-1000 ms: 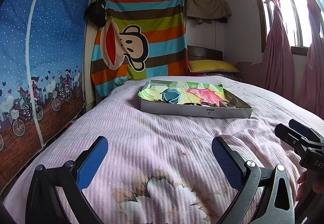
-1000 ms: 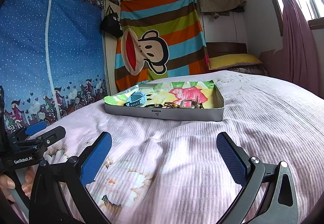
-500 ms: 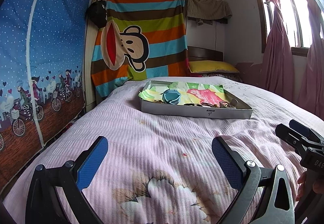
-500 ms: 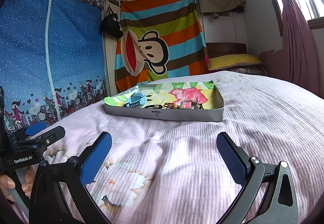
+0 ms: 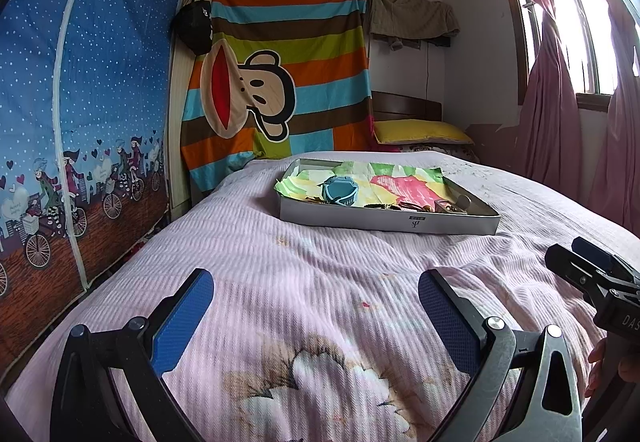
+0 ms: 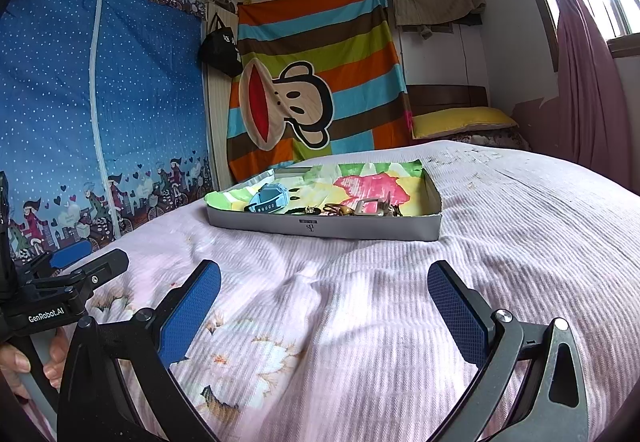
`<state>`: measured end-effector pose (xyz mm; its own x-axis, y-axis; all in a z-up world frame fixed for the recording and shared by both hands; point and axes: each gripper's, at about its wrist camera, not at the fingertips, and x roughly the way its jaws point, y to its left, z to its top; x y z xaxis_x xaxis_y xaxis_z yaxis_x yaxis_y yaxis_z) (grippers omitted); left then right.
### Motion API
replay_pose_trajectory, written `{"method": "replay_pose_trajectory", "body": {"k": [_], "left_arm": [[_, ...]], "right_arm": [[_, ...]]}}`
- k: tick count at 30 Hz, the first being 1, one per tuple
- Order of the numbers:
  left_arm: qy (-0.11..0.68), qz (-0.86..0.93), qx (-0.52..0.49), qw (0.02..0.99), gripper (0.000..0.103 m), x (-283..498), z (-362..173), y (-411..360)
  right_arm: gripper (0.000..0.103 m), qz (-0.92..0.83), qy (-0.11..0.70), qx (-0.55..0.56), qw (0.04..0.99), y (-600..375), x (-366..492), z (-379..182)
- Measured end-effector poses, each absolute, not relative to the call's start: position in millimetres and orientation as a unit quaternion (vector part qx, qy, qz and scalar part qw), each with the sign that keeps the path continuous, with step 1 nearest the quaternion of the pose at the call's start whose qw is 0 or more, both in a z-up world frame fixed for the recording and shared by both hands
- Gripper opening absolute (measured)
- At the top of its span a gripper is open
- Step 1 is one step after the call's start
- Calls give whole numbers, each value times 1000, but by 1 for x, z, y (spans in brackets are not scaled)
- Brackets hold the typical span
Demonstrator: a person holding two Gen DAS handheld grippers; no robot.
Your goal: Organize jewelry
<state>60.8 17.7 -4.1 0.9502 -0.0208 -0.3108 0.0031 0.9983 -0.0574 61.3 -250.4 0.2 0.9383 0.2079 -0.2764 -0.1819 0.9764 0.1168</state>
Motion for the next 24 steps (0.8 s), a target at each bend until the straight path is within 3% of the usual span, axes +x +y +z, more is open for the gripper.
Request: {"method": "replay_pose_trajectory", "body": {"k": [24], "left_arm": [[156,-5,-28,987,103,60,-3,18]], "right_arm": [[102,99,146,48,983,-251,62,1]]}}
